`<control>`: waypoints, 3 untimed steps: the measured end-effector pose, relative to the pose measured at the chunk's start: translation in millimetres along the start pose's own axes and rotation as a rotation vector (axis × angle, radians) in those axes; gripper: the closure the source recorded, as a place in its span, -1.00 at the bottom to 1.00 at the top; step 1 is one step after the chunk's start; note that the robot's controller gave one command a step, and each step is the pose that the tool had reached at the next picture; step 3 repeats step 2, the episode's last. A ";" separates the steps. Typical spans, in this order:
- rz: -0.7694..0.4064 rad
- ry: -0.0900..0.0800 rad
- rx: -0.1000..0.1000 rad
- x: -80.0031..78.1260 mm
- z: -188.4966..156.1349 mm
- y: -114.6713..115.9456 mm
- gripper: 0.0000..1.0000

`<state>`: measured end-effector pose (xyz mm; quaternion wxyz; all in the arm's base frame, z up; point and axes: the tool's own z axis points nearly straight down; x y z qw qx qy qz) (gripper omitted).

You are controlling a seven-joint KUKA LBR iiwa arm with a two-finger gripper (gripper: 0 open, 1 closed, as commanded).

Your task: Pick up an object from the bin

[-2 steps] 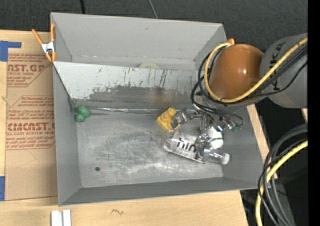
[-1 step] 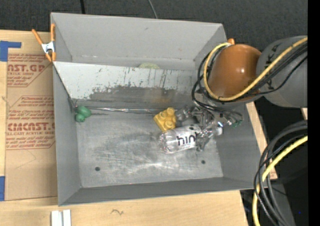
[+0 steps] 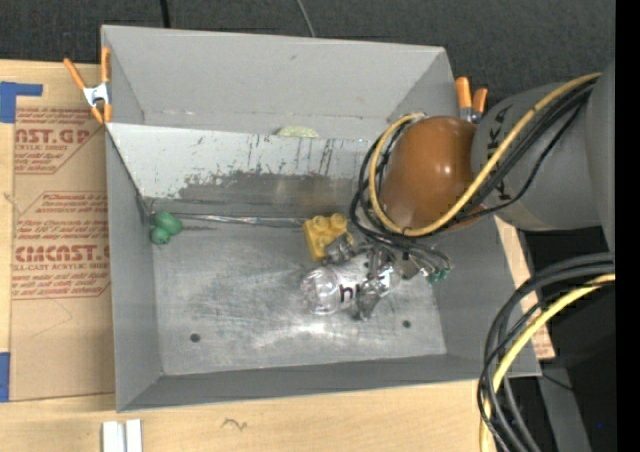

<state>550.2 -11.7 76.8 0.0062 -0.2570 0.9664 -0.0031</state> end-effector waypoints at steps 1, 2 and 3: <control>0.000 0.000 0.000 0.0 0.0 -0.1 1.00; 0.000 0.000 0.000 0.1 0.0 -0.1 1.00; 0.000 0.000 0.000 0.1 0.0 -0.1 1.00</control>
Offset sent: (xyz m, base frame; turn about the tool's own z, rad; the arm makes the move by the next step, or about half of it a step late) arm 0.0000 0.0000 0.0000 0.0000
